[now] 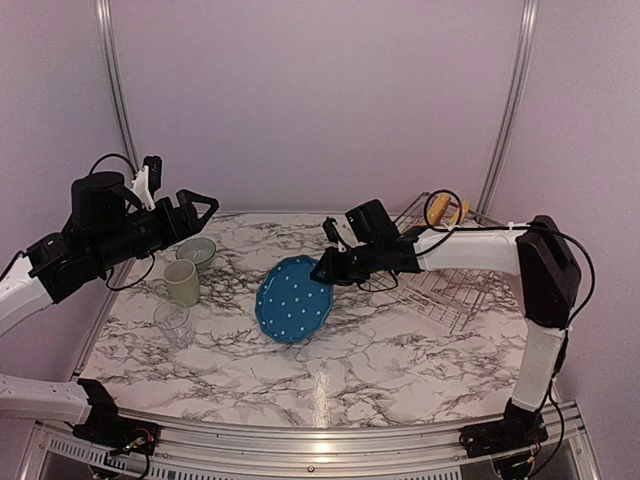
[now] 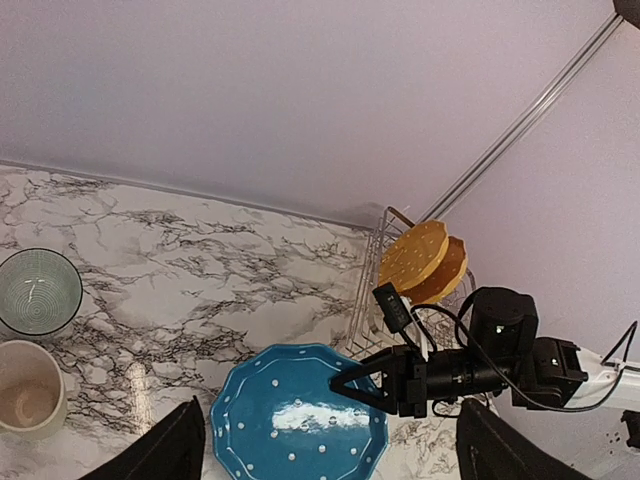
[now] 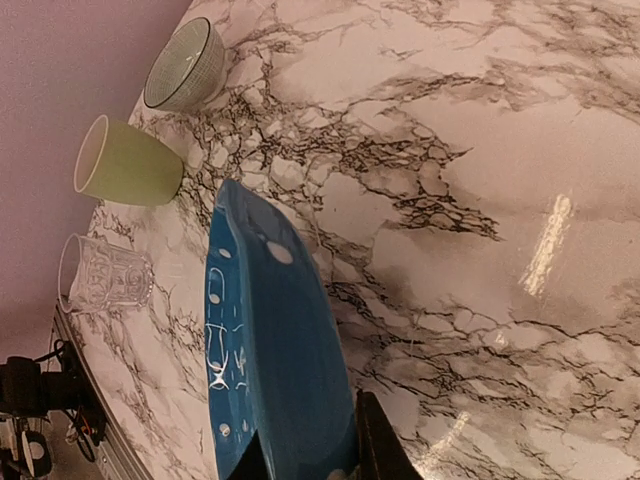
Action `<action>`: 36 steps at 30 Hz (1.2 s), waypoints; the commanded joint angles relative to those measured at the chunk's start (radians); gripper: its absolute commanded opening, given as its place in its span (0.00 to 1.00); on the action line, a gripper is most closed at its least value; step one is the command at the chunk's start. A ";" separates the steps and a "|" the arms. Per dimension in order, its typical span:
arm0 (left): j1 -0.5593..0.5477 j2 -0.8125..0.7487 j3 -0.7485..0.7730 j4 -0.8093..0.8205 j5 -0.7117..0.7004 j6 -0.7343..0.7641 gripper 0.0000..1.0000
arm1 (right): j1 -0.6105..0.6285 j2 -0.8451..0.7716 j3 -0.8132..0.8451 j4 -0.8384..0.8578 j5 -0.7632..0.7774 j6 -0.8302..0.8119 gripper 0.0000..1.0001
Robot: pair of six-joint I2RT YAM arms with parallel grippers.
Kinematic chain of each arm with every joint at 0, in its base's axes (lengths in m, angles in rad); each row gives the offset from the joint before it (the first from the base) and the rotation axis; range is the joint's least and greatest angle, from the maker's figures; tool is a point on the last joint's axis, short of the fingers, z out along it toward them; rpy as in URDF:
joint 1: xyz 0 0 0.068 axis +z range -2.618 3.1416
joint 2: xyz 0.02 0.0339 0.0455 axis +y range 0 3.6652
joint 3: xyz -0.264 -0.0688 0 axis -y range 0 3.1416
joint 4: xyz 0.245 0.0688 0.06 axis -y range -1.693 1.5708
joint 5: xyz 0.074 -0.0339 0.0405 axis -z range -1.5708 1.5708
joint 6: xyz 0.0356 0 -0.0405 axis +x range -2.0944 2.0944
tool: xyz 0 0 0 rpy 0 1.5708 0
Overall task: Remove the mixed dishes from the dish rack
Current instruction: Place the plate at the center of the board.
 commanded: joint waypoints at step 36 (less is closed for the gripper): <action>-0.002 0.073 -0.020 -0.021 0.015 0.005 0.91 | 0.103 0.309 0.253 0.012 0.045 -0.045 0.66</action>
